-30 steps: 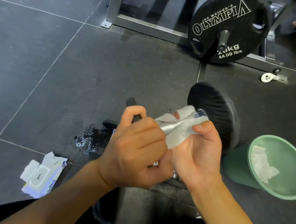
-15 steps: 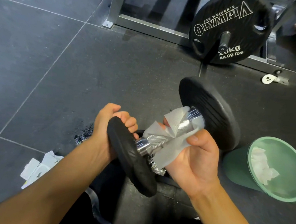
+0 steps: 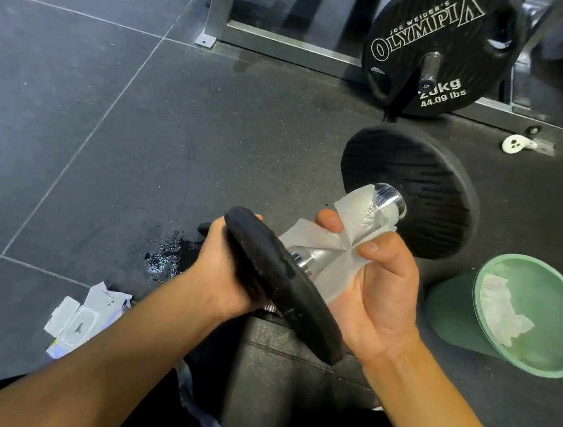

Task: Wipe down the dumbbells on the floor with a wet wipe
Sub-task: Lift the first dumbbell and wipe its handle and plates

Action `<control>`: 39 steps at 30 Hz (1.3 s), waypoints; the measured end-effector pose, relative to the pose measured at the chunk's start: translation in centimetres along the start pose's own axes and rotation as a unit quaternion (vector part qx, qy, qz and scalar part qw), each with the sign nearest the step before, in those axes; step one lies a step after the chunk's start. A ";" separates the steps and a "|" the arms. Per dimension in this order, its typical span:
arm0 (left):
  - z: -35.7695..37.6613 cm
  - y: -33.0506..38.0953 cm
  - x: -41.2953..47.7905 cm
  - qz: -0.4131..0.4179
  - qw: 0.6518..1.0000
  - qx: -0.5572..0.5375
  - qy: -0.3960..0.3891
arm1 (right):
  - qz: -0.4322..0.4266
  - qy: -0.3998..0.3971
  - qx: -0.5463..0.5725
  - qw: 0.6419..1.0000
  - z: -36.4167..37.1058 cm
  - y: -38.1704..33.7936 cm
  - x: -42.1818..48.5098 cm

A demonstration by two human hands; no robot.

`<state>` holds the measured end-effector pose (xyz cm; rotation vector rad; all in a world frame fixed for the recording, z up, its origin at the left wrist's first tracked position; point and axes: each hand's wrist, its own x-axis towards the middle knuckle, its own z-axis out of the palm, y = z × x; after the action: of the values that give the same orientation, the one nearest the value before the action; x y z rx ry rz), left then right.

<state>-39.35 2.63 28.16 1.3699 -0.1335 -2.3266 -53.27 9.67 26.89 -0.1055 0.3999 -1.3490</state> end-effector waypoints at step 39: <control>-1.8 -1.1 1.6 0.763 0.265 0.576 -0.125 | -0.045 0.060 0.016 0.997 -0.4 -0.7 0.4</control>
<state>-38.80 3.21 25.60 0.2892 -2.2724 -0.2292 -53.99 9.20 26.68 -0.0157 0.4785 -1.4540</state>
